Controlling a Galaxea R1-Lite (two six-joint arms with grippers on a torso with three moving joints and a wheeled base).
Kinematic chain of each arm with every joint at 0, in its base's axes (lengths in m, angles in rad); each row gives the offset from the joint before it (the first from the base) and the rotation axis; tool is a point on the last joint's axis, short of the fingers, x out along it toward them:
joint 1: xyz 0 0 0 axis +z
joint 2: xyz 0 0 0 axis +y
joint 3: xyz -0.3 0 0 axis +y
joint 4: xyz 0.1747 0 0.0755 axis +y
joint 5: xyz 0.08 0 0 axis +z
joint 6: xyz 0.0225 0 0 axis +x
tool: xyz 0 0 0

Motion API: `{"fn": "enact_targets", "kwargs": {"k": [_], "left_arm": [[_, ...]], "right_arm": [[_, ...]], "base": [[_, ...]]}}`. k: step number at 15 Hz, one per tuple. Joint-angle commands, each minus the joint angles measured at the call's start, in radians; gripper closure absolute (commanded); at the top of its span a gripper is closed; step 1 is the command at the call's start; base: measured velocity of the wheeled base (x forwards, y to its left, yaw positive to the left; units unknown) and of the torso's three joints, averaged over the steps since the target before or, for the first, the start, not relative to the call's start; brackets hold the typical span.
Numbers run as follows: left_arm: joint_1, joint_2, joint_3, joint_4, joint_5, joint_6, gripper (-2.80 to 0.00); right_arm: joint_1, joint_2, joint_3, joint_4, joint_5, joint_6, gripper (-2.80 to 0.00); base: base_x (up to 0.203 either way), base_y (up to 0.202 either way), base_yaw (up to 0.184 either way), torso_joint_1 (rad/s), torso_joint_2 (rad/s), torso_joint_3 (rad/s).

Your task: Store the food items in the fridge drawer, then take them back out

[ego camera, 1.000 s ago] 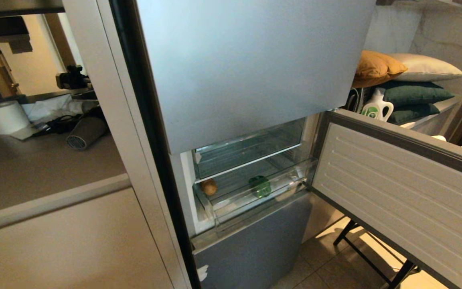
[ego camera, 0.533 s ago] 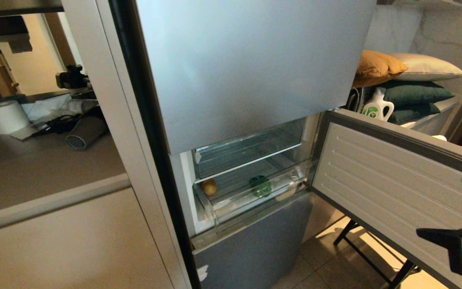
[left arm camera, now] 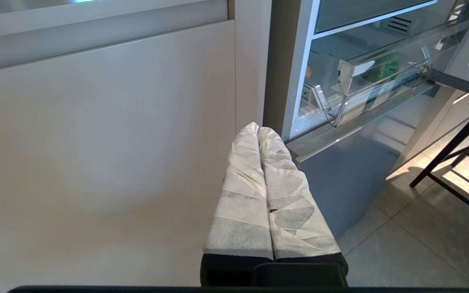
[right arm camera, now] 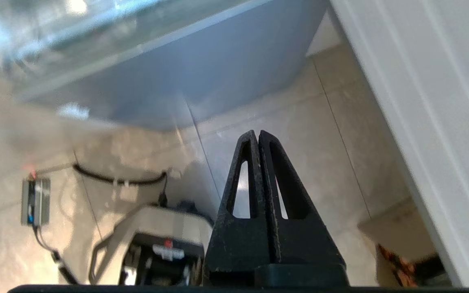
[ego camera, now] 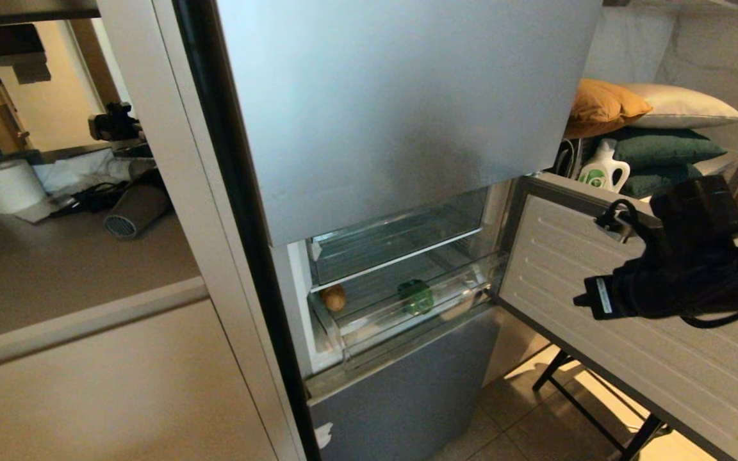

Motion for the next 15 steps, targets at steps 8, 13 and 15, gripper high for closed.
{"fn": "enact_targets", "kwargs": {"k": [8, 13, 15], "left_arm": [[0.0, 0.0, 0.011, -0.001, 0.0, 0.0, 0.0], [0.0, 0.0, 0.011, -0.001, 0.0, 0.0, 0.0], [0.0, 0.0, 0.011, -0.001, 0.0, 0.0, 0.0]], "right_arm": [[0.019, 0.47, -0.282, -0.275, 0.24, -0.001, 0.0], [0.1, 0.472, -0.276, -0.411, 0.28, 0.017, 0.0], [0.117, 0.487, -0.291, -0.415, 0.275, 0.023, 0.0]], "base": [[0.0, 0.0, 0.0, 0.0, 0.0, 0.0], [0.0, 0.0, 0.0, 0.0, 0.0, 0.0], [0.0, 0.0, 0.0, 0.0, 0.0, 0.0]]}}
